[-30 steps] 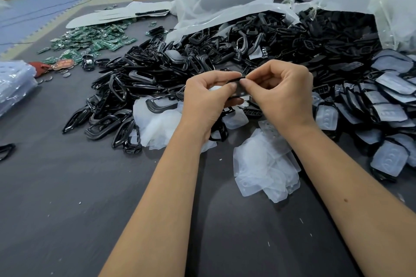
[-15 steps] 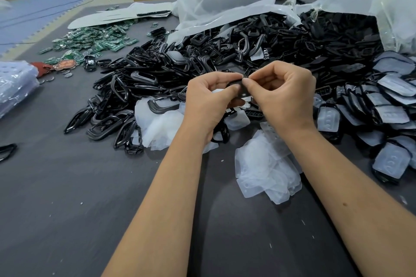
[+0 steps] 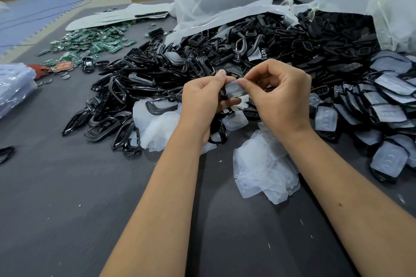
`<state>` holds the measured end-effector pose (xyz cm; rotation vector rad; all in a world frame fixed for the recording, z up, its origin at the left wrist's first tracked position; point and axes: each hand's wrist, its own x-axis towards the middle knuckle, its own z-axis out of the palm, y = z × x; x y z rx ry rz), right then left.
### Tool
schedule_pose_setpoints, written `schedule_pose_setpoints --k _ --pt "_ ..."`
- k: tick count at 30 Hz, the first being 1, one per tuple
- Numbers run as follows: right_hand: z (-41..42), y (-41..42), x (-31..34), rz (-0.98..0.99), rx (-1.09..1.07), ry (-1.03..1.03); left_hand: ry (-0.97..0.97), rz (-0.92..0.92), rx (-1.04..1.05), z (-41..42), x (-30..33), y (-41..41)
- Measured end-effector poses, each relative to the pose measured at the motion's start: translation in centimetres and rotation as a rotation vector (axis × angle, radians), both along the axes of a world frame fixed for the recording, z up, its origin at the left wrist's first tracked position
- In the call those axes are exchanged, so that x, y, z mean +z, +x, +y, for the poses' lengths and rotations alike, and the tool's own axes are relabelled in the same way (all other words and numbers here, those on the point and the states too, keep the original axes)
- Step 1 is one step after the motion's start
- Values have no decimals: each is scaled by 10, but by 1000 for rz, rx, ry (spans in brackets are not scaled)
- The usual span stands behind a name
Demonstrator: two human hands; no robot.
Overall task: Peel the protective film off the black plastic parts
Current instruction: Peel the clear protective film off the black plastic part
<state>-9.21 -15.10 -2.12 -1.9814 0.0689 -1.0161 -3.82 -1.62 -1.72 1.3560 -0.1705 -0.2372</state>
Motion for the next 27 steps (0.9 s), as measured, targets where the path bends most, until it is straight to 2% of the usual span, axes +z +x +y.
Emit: schedule_pose_setpoints --k 14,21,27 --pt "-2 2 -1 35 -63 -15 -45 42 -70 2 -1 2" --pt "-2 3 -1 47 -57 -13 -10 -41 -75 1 -3 -1" --pt "-4 2 0 60 -7 -6 -35 -26 -55 0 -2 -1"
